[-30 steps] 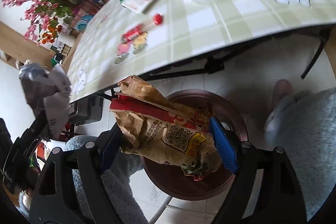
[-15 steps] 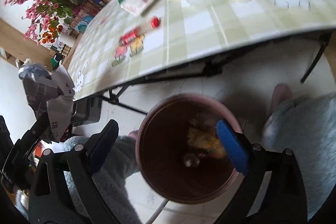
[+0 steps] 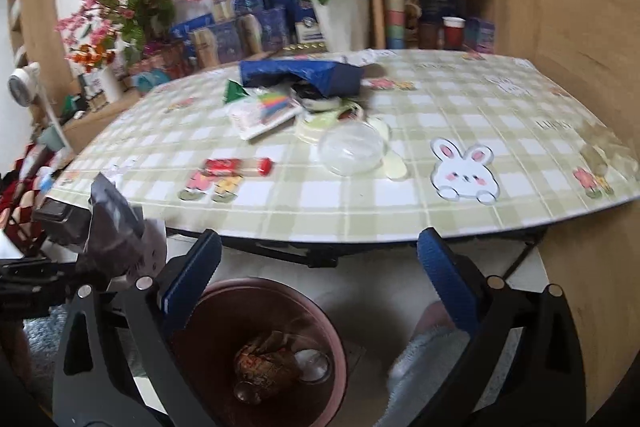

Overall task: Collect trash
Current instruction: 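Open the right gripper to drop the paper bag while the left gripper drops the foil wrapper into the bin, then move both grippers back up over the table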

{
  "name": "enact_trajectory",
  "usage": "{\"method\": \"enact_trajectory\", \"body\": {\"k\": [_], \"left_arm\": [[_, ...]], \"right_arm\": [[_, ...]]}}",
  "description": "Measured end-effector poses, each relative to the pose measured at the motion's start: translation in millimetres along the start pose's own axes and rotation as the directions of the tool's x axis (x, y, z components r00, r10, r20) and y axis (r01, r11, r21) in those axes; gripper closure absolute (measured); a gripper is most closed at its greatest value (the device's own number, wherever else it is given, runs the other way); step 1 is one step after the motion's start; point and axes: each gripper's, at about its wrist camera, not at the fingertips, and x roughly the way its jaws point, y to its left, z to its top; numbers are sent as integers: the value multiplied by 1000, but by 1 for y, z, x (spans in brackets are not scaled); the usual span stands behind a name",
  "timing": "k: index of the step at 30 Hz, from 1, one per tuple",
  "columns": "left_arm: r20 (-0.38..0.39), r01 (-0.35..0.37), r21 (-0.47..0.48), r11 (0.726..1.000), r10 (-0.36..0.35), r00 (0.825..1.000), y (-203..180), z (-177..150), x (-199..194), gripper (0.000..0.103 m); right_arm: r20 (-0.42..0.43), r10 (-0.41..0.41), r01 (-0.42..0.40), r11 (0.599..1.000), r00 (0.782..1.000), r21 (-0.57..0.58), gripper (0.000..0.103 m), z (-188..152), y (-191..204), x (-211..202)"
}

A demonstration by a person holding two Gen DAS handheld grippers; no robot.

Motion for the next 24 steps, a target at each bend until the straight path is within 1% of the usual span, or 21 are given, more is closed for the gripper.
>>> {"method": "enact_trajectory", "body": {"k": [3,6,12,13,15,16,17,18,20,23,24], "left_arm": [[-53,32,18,999,-31,998,-6,-3,13,63],[-98,33,30,999,-30,995,-8,-6,24,63],[-128,44,7,999,-43,991,-6,-8,31,62],[-128,45,2,999,-45,991,-5,-8,31,60],[-121,41,-8,999,-42,992,-3,-8,30,52],[-115,37,-11,999,-38,993,-2,-7,29,44],[-103,27,-17,999,-29,994,-1,-7,27,38],[-95,21,-19,1000,-23,995,-1,-6,26,36],[-77,5,-26,1000,-7,997,1,-5,24,26],[-49,-21,-44,999,19,999,5,-3,19,21],[-45,-22,-50,998,20,999,7,-3,18,21]], "right_arm": [[13,-34,34,999,999,-1,6,0,0,2],[15,-51,51,999,999,8,6,-2,-1,4],[7,-58,58,997,998,46,6,-3,-8,6],[7,-58,58,997,998,51,6,-4,-9,6],[3,-56,56,997,998,53,6,-4,-10,6],[1,-55,55,997,998,53,6,-4,-10,7],[-1,-52,52,997,999,53,6,-4,-10,7],[-3,-49,49,997,999,52,6,-4,-9,8],[-6,-47,47,998,999,47,6,-5,-8,9],[-9,-41,41,998,999,45,6,-5,-8,10],[-11,-40,41,998,999,44,6,-5,-7,11]]}}
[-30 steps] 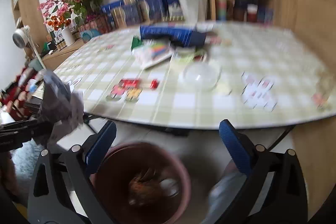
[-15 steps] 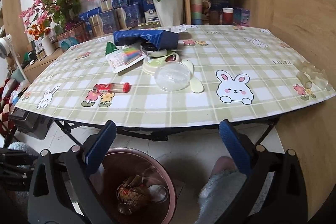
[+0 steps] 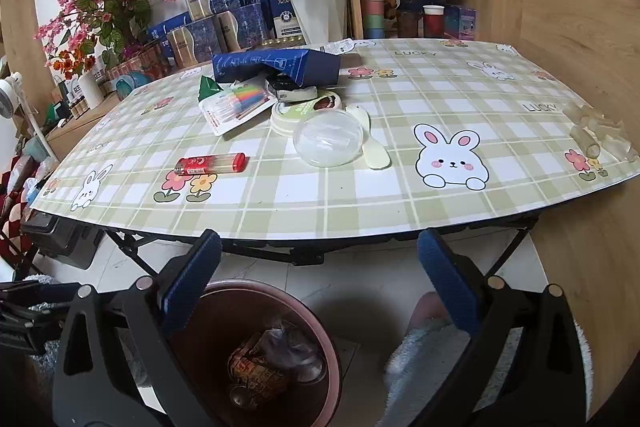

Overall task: Collect trash
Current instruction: 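Move both grippers back up over the table, then grasp the blue luckin coffee pouch with the right gripper and lift it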

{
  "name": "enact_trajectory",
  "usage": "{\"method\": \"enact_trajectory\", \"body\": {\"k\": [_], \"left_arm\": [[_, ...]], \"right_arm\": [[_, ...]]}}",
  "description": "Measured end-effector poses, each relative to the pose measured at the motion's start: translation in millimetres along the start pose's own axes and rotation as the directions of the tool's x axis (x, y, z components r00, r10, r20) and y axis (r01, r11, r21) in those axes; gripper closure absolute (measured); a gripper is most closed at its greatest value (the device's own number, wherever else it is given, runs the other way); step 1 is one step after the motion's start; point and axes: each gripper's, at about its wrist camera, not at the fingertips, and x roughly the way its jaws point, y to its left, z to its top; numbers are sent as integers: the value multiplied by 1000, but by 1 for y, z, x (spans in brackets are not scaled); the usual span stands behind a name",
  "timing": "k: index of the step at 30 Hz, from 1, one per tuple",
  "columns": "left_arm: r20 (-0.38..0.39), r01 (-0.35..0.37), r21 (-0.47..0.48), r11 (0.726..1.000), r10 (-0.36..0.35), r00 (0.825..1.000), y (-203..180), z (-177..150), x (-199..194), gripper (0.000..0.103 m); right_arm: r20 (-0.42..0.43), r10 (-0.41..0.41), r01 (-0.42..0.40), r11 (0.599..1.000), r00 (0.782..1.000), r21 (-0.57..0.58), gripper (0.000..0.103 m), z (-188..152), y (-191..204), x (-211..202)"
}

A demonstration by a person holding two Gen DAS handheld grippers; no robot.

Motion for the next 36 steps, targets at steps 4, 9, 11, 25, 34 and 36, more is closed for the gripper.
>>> {"method": "enact_trajectory", "body": {"k": [4,9,11,25,34,36], "left_arm": [[9,0,-16,1000,0,1000,4,1,-2,21],[20,-5,-25,1000,5,1000,6,1,-2,21],[25,-14,-27,1000,15,1000,7,2,-4,21],[211,-156,-110,982,177,961,30,14,-34,15],[398,-315,-143,938,346,849,30,12,-57,9],[407,-320,-151,935,354,842,32,14,-56,9]], "right_arm": [[-3,1,-1,1000,1000,-1,6,0,1,1],[-7,2,-2,1000,1000,-4,6,0,2,2],[-8,8,-8,1000,1000,-3,6,0,2,3],[22,25,-25,999,999,-36,6,2,10,3],[4,-13,13,998,1000,-65,6,2,14,10],[-1,-19,19,997,1000,-73,6,3,15,11]]}}
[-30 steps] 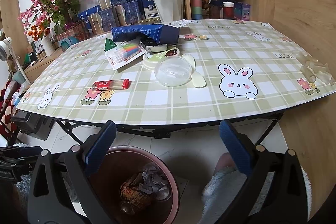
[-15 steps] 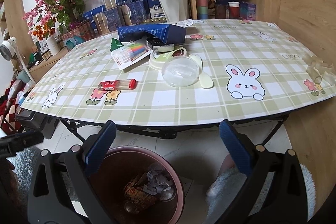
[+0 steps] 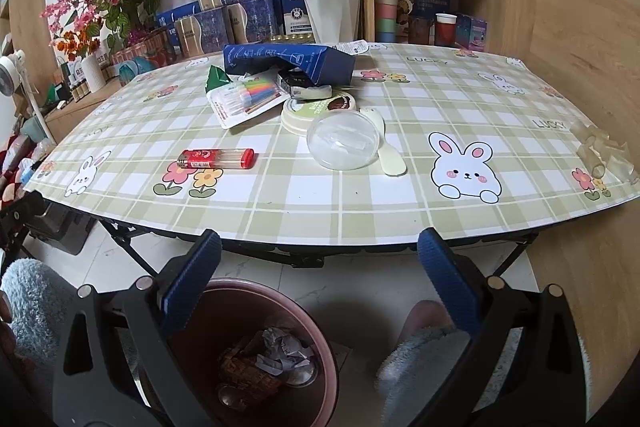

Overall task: Collect trash
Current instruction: 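Grasp the blue luckin coffee pouch with the right gripper and lift it, then grasp the red lighter with the left gripper while the right gripper holds the blue pouch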

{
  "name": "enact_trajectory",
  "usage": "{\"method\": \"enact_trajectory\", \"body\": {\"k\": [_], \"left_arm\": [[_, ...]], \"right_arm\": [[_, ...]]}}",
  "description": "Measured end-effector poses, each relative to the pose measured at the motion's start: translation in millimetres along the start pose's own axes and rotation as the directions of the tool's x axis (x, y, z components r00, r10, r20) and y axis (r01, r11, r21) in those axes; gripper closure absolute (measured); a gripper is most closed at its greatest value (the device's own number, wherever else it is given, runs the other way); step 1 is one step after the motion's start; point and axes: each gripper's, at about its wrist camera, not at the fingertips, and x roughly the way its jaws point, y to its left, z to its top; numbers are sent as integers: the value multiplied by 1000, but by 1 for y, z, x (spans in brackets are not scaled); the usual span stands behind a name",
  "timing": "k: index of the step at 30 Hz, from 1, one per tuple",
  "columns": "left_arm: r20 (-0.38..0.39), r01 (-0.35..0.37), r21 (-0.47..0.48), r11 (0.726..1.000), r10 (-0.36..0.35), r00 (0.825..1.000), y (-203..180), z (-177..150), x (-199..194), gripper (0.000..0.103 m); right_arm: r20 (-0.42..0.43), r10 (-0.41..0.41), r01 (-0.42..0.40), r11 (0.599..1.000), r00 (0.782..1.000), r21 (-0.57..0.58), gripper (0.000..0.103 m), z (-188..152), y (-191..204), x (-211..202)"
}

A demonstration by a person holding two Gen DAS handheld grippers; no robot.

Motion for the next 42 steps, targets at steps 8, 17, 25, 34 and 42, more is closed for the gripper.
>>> {"method": "enact_trajectory", "body": {"k": [8,17,25,34,42], "left_arm": [[47,-31,36,999,30,998,-5,4,8,7],[34,-34,-5,999,34,999,2,12,27,7],[5,-26,-29,999,26,1000,8,12,35,7],[-12,0,-18,1000,0,1000,5,12,40,7],[-64,65,8,998,-64,996,-3,14,50,7]], "right_arm": [[2,-34,34,994,999,-103,6,42,2,13],[51,-114,125,899,992,-421,6,152,39,91],[-103,-144,71,852,984,-518,20,187,75,169],[-43,-59,35,900,997,-435,73,213,71,153],[208,34,14,974,978,-228,83,241,17,62]]}}
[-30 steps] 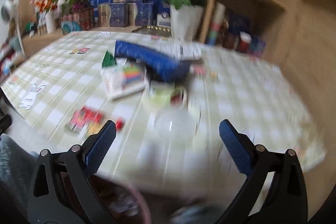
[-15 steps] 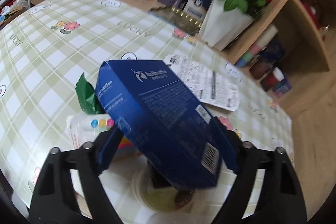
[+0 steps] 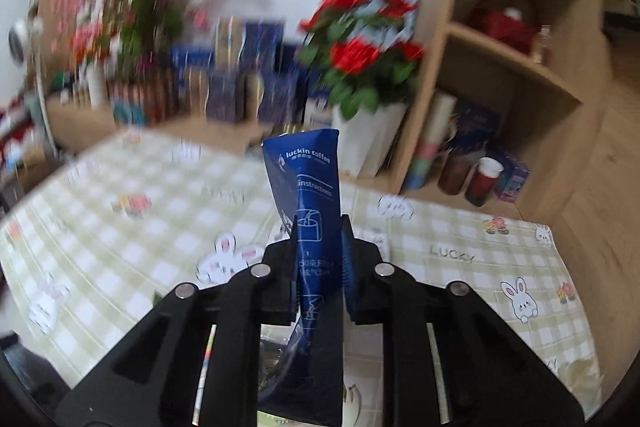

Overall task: Collect trash
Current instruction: 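Grasp the red lighter with the left gripper while the right gripper holds the blue pouch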

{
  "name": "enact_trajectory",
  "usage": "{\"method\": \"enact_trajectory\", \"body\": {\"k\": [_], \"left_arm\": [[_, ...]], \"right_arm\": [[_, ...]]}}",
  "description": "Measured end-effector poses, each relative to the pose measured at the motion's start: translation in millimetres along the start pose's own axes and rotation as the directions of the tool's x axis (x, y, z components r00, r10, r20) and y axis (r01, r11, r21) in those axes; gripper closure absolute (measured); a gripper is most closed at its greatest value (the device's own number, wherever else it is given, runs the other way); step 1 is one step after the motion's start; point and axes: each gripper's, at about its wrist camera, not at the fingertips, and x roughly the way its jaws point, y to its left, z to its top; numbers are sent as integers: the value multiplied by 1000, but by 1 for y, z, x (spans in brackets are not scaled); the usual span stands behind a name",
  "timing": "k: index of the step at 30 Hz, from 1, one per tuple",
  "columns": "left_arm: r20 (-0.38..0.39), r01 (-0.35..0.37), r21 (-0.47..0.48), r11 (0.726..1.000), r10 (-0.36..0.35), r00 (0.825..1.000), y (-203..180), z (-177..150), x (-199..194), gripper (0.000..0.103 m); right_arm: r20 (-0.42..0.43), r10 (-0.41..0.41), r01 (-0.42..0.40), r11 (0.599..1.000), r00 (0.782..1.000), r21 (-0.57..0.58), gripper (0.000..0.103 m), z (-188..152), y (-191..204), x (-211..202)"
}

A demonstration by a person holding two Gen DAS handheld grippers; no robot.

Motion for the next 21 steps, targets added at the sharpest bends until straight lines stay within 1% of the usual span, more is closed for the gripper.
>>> {"method": "enact_trajectory", "body": {"k": [1,3,5,6,7,8,10,11,12,14,16,17,19,21], "left_arm": [[-6,10,14,1000,-10,1000,-4,2,2,7],[-14,46,43,998,-45,999,-14,9,5,7],[-29,96,61,993,-95,995,-26,17,9,7],[-45,137,79,987,-134,990,-37,23,13,7],[-50,159,92,983,-155,987,-44,27,14,7],[-62,202,123,972,-196,979,-57,33,18,7],[-75,240,180,954,-230,970,-77,40,25,7],[-93,258,228,939,-243,966,-90,44,33,7],[-118,264,257,930,-241,963,-100,46,41,7],[-191,282,267,921,-236,953,-113,48,56,7],[-245,283,212,935,-230,942,-123,50,71,7],[-255,275,197,941,-222,941,-126,50,74,7],[-274,226,173,959,-173,946,-136,49,87,7],[-292,209,153,966,-158,943,-142,49,96,7]], "right_arm": [[34,1,-2,1000,999,30,83,-2,-6,-16],[76,6,-12,997,997,78,83,-8,-16,-42],[97,13,-25,992,995,124,83,-16,-24,-60],[100,24,-39,987,995,155,83,-22,-29,-68],[99,35,-53,982,994,184,83,-28,-34,-76],[96,46,-66,974,994,219,83,-37,-39,-85],[87,58,-79,962,995,262,83,-51,-47,-97],[79,58,-78,956,995,284,83,-59,-51,-103],[74,54,-74,952,996,299,83,-66,-55,-107],[60,47,-64,945,997,322,83,-78,-62,-115],[53,42,-57,941,998,333,83,-87,-66,-121],[51,36,-51,941,998,334,83,-91,-68,-124],[52,27,-43,939,998,341,83,-97,-72,-127],[52,30,-47,932,998,360,83,-100,-76,-129]]}}
